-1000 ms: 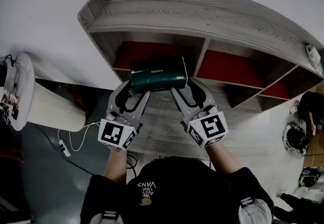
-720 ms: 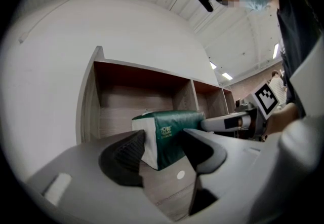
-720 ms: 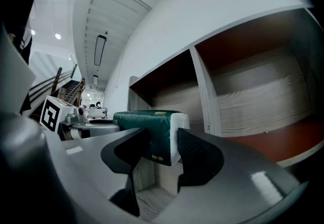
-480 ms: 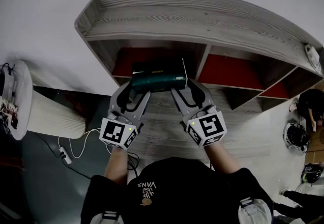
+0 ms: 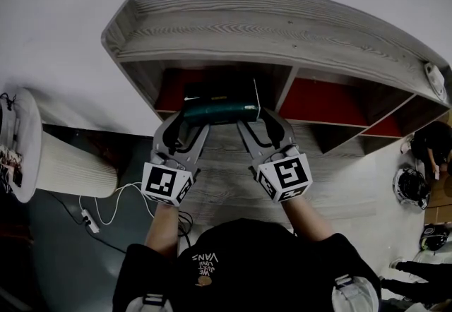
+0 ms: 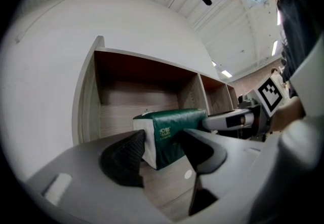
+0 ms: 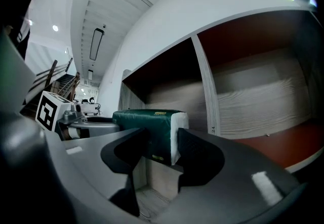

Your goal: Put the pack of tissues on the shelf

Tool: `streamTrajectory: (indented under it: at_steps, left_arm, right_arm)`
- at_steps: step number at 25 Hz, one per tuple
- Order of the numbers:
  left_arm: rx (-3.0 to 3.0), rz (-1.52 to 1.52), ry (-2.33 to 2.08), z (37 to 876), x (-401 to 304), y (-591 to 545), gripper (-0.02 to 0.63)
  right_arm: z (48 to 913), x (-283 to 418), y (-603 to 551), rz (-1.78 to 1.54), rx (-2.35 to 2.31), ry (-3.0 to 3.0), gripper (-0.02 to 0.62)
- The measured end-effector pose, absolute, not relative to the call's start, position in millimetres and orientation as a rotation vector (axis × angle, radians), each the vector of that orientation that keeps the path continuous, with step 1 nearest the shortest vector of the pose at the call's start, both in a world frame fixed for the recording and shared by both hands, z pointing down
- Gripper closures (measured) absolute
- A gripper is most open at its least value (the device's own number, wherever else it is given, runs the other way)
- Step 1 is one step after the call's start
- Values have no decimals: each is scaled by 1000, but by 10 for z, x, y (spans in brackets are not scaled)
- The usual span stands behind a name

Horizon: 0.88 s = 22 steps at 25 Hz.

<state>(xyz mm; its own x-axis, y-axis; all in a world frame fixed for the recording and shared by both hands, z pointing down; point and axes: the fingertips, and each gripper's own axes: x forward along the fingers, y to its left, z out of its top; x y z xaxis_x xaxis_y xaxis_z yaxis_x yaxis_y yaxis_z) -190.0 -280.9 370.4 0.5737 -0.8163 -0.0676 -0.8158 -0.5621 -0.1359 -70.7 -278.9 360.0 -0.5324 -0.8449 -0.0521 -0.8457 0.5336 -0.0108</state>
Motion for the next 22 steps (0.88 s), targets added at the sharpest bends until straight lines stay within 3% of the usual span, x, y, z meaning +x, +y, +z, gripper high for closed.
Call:
streamTrajectory:
  at_steps: [22]
  left_arm:
    - [-2673,44,1444,3758,-1931,-2934,344]
  right_arm:
    - [3612,-672,-2829,60,-1604,2614,400]
